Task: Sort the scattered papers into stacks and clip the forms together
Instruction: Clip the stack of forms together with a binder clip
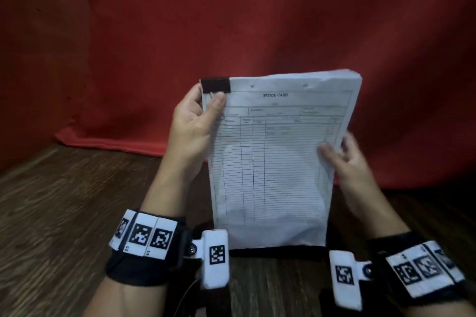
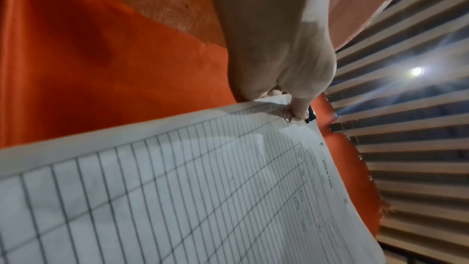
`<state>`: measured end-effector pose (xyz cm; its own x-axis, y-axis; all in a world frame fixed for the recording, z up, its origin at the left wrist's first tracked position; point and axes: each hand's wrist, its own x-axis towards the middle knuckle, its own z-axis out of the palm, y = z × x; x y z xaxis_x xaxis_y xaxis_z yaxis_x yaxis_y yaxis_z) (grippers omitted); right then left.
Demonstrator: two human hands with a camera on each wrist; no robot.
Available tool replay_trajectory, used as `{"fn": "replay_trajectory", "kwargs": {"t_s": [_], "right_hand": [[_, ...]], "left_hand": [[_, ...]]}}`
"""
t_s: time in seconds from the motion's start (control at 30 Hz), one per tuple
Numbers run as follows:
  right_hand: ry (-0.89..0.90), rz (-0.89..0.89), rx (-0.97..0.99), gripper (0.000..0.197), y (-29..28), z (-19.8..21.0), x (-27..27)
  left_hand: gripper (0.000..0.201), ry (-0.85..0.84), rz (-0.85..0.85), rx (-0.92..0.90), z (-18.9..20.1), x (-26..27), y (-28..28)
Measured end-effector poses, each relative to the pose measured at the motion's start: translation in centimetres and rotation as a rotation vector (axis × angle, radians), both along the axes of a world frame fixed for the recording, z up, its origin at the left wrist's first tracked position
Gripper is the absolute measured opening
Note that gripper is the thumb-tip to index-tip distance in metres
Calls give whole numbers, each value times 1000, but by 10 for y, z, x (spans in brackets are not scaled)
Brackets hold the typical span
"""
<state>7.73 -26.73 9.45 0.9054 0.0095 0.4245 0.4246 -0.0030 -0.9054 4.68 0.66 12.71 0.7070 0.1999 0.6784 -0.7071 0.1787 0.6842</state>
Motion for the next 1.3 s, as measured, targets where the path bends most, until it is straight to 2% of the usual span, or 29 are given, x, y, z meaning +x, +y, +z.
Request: {"fn": "replay_trajectory", "kwargs": {"t_s": [0.07,0.1,0.2,0.27,0.3,0.4,0.5,0.57,0.67,0.77,0.83,0.93,1.03,1.1,1.17,1.2,1.27,1.3], "right_hand": [[45,76,30,63,-4,-13,-8],[44,69,27,53,-5,-15,-13],[59,68,71,33,-10,-15,-20],[65,57,80,23,-13,-14,-21],[72,29,70,20,-15,-14,-21],[185,-8,73,17,-20,-24,-19],[395,21,-33,22,-29,-54,-15],[523,115,-241,24,-37,-75,-18],[592,250,-623,20,-43,-97,-28],[619,259,-834,35,-41,-107,-30],[621,216,-803,28,-38,-108,-19],[648,97,-648,21,-30,-97,-5],[684,61,-613,20,-21,-92,3],[631,48,-795,15,-18,-93,5],[517,31,-1027,35,-16,-96,6],[465,40,-1112,36,-13,-97,7],[438,71,-1219,19,-6,-101,9],[456,68,-1258,20,-3,-106,15]], "left_hand": [[15,7,-81,-37,6,-7,-4],[15,12,-80,-31,8,-11,-5],[21,73,32,16,5,-11,-7],[24,222,70,124,-7,-8,-9],[26,333,54,240,-16,-7,-8],[25,628,-134,592,-43,-13,-1],[18,744,-180,701,-63,-23,-5],[16,862,-175,739,-81,-25,-7],[17,1065,-206,889,-116,-27,-6],[21,1175,-191,949,-140,-17,-9],[24,1220,-154,967,-143,-2,-9],[29,1244,-53,1023,-136,19,-10],[39,1224,151,1039,-133,35,-14],[39,1173,231,1169,-133,40,-15],[41,1136,175,1314,-136,47,-17],[49,1123,148,1365,-138,50,-19],[65,1123,131,1519,-142,56,-24],[68,1116,136,1590,-145,62,-26]]}}
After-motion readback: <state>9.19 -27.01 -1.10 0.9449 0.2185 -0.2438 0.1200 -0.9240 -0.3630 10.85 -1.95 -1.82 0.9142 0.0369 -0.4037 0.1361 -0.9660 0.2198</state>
